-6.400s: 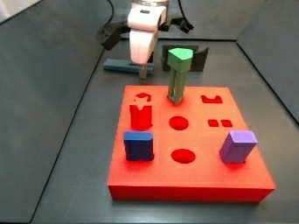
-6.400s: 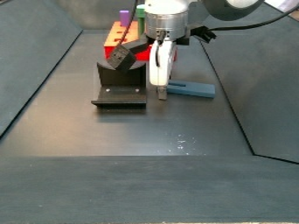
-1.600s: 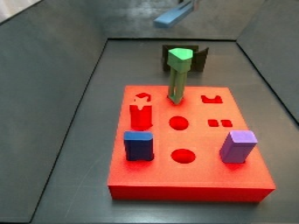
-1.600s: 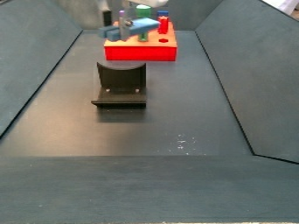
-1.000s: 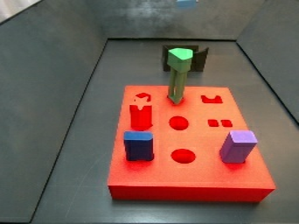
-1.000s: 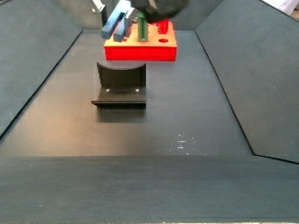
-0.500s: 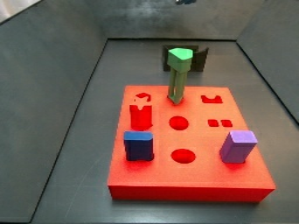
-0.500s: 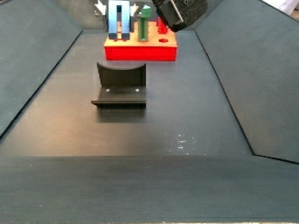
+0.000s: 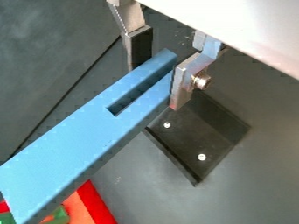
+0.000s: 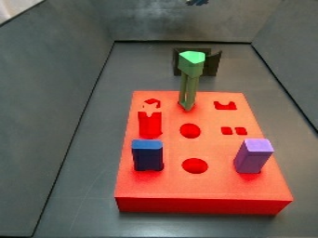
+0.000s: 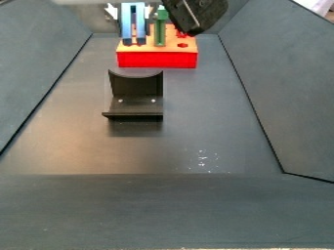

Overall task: Pick up the double-square object. Move up. Place the double-square object on the fixture. Regrasp the double-square object. Move to above the board. Insert the double-square object.
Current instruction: Place the double-square object on the fixture.

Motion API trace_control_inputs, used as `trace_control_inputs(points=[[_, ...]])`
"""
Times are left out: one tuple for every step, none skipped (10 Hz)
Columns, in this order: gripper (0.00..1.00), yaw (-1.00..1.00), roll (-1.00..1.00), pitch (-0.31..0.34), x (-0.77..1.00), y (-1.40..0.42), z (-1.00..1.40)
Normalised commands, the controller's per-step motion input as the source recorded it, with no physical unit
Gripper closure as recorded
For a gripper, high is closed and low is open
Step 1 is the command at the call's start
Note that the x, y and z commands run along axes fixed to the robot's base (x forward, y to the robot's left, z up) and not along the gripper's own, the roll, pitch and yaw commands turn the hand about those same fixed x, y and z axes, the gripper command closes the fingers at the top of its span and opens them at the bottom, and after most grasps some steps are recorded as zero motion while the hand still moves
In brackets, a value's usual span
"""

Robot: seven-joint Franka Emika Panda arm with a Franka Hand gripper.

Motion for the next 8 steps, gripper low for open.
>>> trace_control_inputs(points=[[1.00, -0.21, -1.00, 0.074, 0.11, 0.07, -1.00], [1.00, -0.21, -1.00, 0.061, 0.13, 0.08, -1.00], [1.00, -0.22, -1.00, 0.061, 0.14, 0.08, -1.00], [1.00, -0.23, -1.00, 0.053, 0.15, 0.09, -1.00], [1.00, -0.21, -0.89, 0.043, 0.15, 0.09, -1.00], [1.00, -0.18, -0.68, 0.015, 0.16, 0.10, -1.00], [1.00, -0.15, -0.46, 0.001, 0.17, 0.11, -1.00], [1.00, -0.12, -0.30, 0.000, 0.18, 0.11, -1.00]])
